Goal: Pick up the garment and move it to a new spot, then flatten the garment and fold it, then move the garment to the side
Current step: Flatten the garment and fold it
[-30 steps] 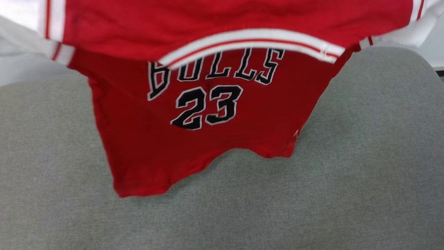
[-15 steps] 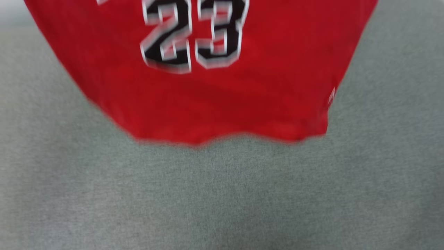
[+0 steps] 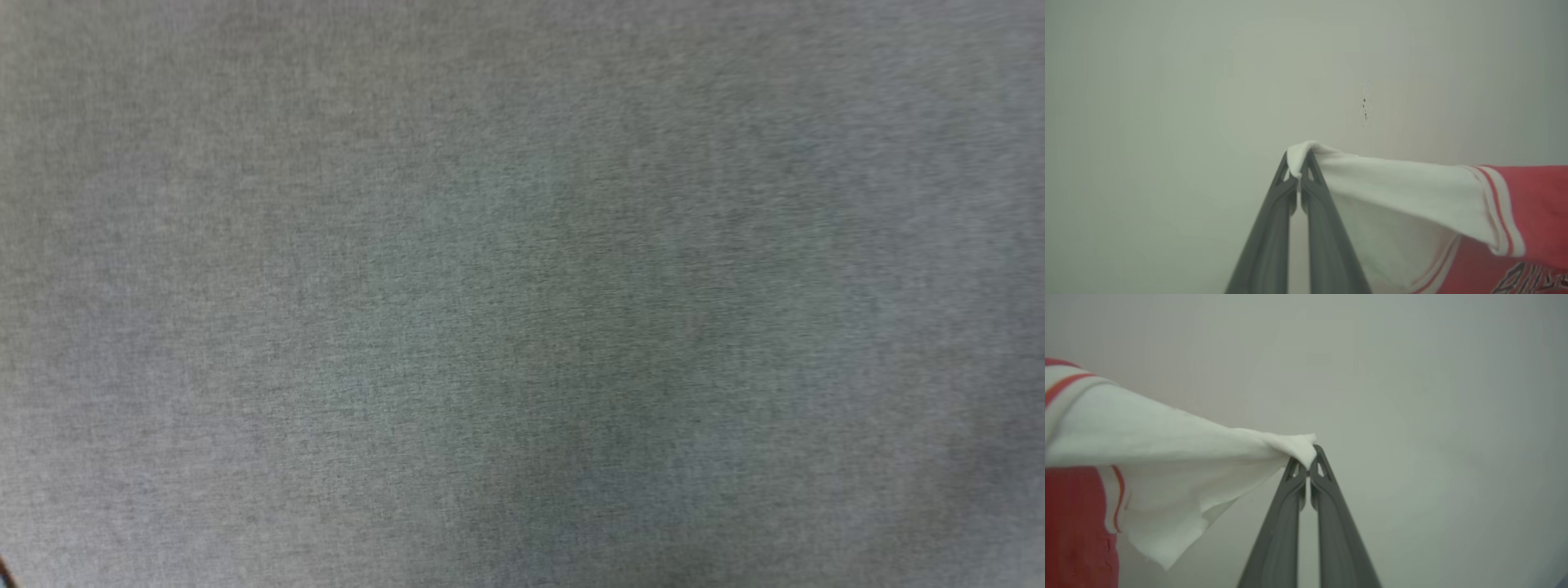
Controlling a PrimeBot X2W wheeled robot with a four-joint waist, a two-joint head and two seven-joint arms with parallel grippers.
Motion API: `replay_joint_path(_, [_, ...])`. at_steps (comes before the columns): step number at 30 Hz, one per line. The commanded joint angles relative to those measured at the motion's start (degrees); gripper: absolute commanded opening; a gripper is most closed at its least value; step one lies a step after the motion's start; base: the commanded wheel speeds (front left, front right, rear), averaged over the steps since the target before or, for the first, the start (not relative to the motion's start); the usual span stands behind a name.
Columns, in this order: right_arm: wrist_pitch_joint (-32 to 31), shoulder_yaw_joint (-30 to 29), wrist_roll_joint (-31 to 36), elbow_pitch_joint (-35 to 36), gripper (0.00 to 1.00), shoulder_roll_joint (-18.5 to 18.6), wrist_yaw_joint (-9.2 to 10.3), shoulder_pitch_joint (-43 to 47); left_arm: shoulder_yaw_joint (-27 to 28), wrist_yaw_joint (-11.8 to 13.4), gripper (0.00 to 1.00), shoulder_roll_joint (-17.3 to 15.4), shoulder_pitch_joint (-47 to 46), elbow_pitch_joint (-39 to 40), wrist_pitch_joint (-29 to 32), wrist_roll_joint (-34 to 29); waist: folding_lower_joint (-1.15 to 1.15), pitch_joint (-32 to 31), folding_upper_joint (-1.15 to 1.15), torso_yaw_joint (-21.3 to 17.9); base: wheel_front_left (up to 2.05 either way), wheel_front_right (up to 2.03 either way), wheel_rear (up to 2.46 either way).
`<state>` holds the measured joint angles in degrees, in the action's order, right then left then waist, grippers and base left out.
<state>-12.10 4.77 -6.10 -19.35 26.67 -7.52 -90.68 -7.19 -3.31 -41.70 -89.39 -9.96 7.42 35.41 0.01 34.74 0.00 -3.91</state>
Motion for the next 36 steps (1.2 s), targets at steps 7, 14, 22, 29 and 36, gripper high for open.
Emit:
replay_joint_path(7, [6.2, 0.1, 3.6, -9.4, 0.00, -4.3, 0.06, 2.6, -3.6, -2.1, 0.00, 4.2, 3.8, -8.6, -5.1, 0.4, -0.01, 1.4, 0.00, 2.2, 0.00, 0.00, 0.00])
replay_joint_path(14, [7.5, 3.0, 0.9, -15.4, 0.00, -5.6, 0.06, 15.8, -6.2, -2.7, 0.00, 7.0, 19.7, -12.0, -8.9, 2.4, -0.01, -2.7, 0.00, 2.9, 0.00, 0.00, 0.00])
replay_joint_path(22, [3.2, 7.7, -7.4, -15.8, 0.00, -3.0, 0.05, 34.2, -8.1, -2.3, 0.00, 8.5, 43.1, -10.3, -10.0, 6.3, -0.01, -9.7, 0.00, 3.7, 0.00, 0.00, 0.00])
replay_joint_path(29, [-3.4, 13.4, -16.2, -11.7, 0.00, 1.5, 0.06, 46.7, -9.6, -2.0, 0.00, 6.4, 59.2, -8.6, -8.6, 8.1, -0.01, -15.3, 0.00, 3.9, 0.00, 0.00, 0.00])
replay_joint_path(36, [-8.1, 13.3, -21.9, -7.5, 0.00, 5.6, 0.09, 56.2, -11.3, 0.0, 0.00, 2.9, 72.3, -4.2, -4.0, 9.1, -0.01, -21.2, 0.00, 3.9, 0.00, 0.00, 0.00])
